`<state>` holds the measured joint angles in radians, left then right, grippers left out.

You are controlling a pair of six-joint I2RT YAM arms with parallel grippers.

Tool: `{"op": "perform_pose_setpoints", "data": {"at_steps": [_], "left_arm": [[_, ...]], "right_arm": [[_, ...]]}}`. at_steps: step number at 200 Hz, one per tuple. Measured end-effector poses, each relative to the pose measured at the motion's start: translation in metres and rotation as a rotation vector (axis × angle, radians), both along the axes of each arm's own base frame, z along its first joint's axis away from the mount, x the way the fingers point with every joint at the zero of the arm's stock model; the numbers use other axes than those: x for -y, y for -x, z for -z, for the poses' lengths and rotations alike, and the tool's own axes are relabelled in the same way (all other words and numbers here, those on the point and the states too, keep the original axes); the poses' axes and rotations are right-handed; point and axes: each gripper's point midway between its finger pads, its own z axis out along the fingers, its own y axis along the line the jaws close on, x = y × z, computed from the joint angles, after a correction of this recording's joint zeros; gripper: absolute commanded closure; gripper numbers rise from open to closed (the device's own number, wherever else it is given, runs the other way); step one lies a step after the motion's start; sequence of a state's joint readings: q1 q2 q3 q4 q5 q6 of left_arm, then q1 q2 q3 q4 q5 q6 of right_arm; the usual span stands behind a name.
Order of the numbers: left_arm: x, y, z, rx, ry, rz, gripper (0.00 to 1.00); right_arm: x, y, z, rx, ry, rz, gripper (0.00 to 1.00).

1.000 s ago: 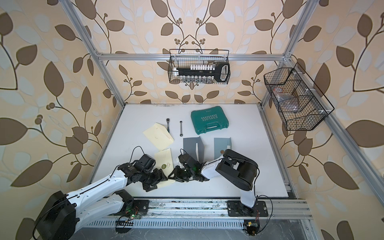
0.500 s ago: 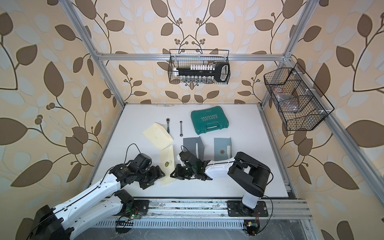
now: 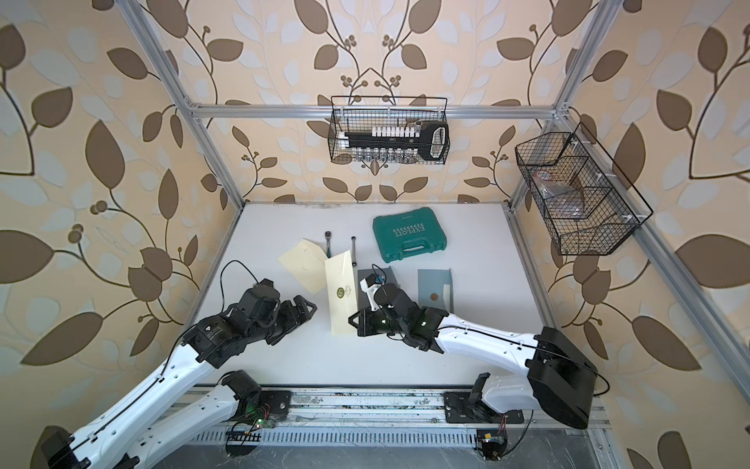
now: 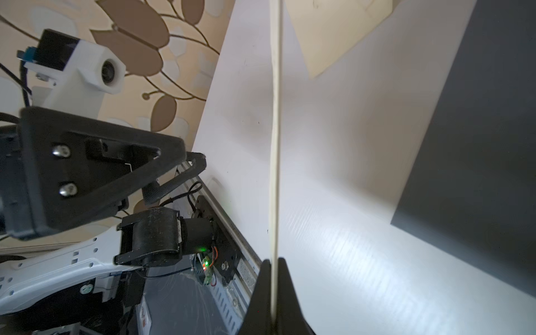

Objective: Open the envelope
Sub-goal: Pick up the envelope from the center of the board.

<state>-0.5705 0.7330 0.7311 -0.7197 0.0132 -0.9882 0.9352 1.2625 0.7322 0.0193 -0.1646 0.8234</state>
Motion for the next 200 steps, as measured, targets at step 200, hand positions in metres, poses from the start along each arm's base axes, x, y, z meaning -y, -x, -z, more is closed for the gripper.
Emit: {"op": "perform_pose_setpoints", "data": {"at_steps": [200], "left_arm": [[0.074,-0.075,-0.134,0.349,0.364,0.407,0.08]], "right_arm": [[0.059,-0.013,-0.114,0.267,-0.289,-0.209,1.00]]}}
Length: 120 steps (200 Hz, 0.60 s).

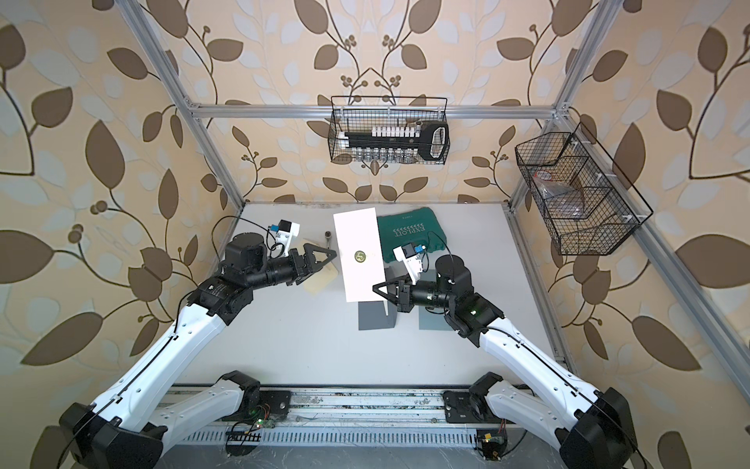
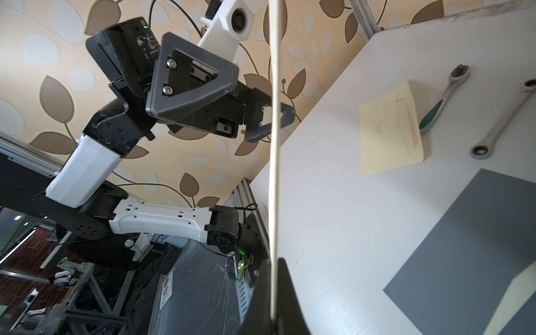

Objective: Open the envelope
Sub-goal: Pick up the envelope from the center of the board.

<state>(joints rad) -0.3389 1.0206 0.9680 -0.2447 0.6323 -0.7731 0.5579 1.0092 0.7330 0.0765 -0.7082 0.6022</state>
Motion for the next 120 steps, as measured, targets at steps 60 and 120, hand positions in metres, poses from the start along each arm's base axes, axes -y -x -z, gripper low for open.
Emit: {"op": "perform_pose_setpoints", "data": {"at_steps": [60,120], "left_arm": [[0.013,0.004,-0.020,0.042,0.083,0.080,0.24],[0.017,0.006,-0.014,0.029,0.093,0.087,0.29]], "right_arm": [[-0.010,0.007,-0.005,-0.027,-0.048,-0.085,1.00],[-0.018,0.008,0.003,-0.059,-0.046,-0.117,1.00]]}}
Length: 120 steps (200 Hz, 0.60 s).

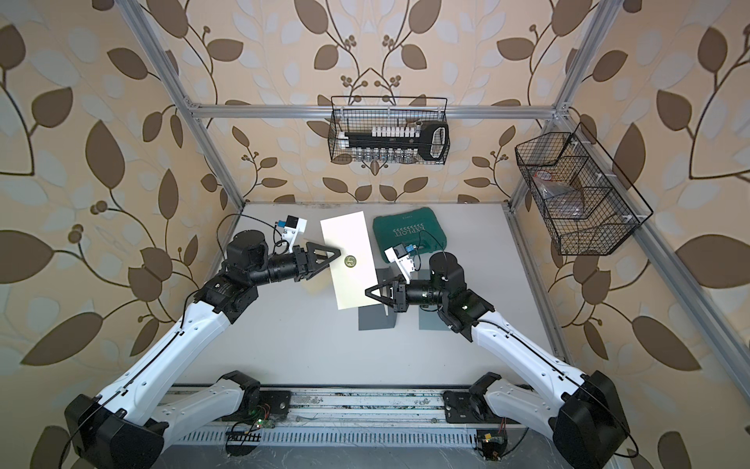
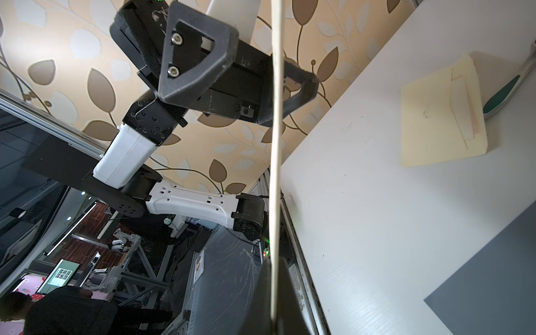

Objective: Open the envelope
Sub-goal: Pick up the envelope from the center of the board.

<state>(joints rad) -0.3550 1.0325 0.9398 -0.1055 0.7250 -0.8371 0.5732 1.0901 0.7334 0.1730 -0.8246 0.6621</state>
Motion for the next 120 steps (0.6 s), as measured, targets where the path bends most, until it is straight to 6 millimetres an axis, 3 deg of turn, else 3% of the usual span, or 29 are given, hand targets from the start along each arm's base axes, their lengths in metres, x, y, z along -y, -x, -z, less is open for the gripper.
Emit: {"op": "perform_pose_setpoints", "data": {"at_steps": [35,120], "left_arm": [[-0.0016,-0.0003,0.0103,-0.019,-0.009,-0.011,0.29],[-0.0029,-0.0015,0.0050,0.005,0.004,-0.027,0.37]], "right_arm": [[-0.0049,0.0025,0.0055,-0.016,0.010,-0.016,1.00],[-0.0095,0.0072,0.0017,-0.010,0.007,-0.035,1.00]]}}
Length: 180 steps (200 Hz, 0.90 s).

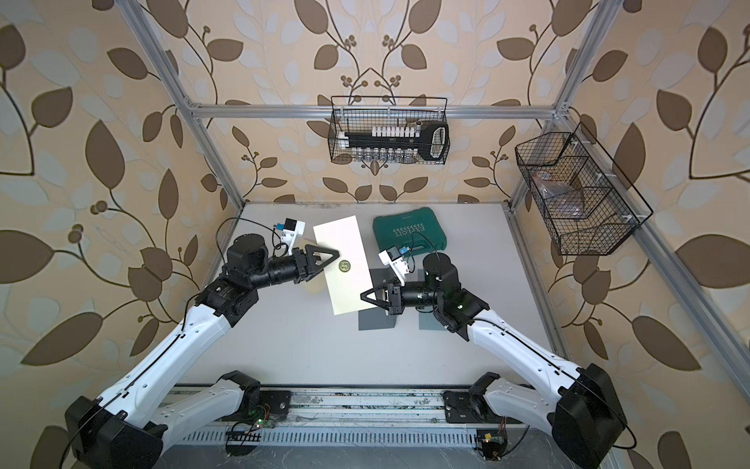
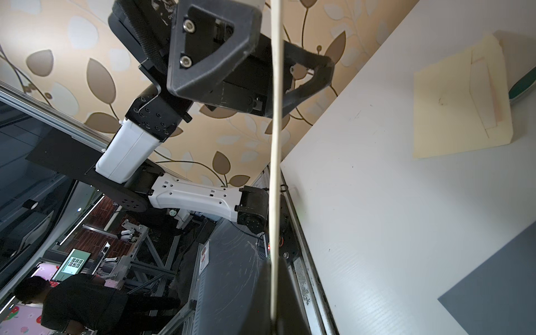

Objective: Open the envelope
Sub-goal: Pick up the envelope from the center of the board.

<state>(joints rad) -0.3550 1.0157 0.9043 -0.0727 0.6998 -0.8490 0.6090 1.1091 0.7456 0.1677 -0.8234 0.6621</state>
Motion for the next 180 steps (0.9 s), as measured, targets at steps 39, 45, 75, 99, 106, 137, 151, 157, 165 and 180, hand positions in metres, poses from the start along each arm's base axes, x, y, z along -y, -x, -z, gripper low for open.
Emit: {"op": "perform_pose_setpoints", "data": {"at_steps": [39,45,75,99,106,137,151,157,165,180], "left_arm": [[0.000,0.000,0.000,-0.001,0.002,0.000,0.42],[0.000,0.000,0.000,-0.001,0.002,0.000,0.43],[0.000,0.000,-0.001,0.001,0.003,-0.001,0.46],[-0.001,0.001,-0.003,0.008,0.006,-0.002,0.47],[-0.001,0.002,-0.004,0.013,0.008,-0.002,0.47],[-0.003,0.005,-0.010,0.031,0.014,-0.006,0.54],[-0.003,0.005,-0.010,0.031,0.016,-0.009,0.58],[-0.003,0.005,-0.010,0.031,0.015,-0.011,0.61],[-0.004,0.004,-0.010,0.028,0.015,-0.016,0.63],[-0.005,0.003,-0.008,0.027,0.009,-0.024,0.68]], "right_arm": [[-0.001,0.001,0.000,0.000,0.000,-0.002,1.00],[-0.001,0.001,0.000,0.000,0.000,-0.002,1.00],[-0.002,0.001,0.001,-0.003,0.002,-0.006,1.00],[-0.002,0.000,0.004,-0.011,0.009,-0.002,1.00],[-0.002,-0.001,0.006,-0.015,0.013,0.002,1.00],[-0.003,-0.005,0.013,-0.033,0.031,0.016,0.99],[-0.003,-0.007,0.016,-0.038,0.036,0.020,0.98],[-0.003,-0.007,0.016,-0.039,0.038,0.022,0.97],[-0.003,-0.007,0.016,-0.040,0.039,0.024,0.96],[-0.003,-0.008,0.017,-0.039,0.041,0.030,0.95]]}}
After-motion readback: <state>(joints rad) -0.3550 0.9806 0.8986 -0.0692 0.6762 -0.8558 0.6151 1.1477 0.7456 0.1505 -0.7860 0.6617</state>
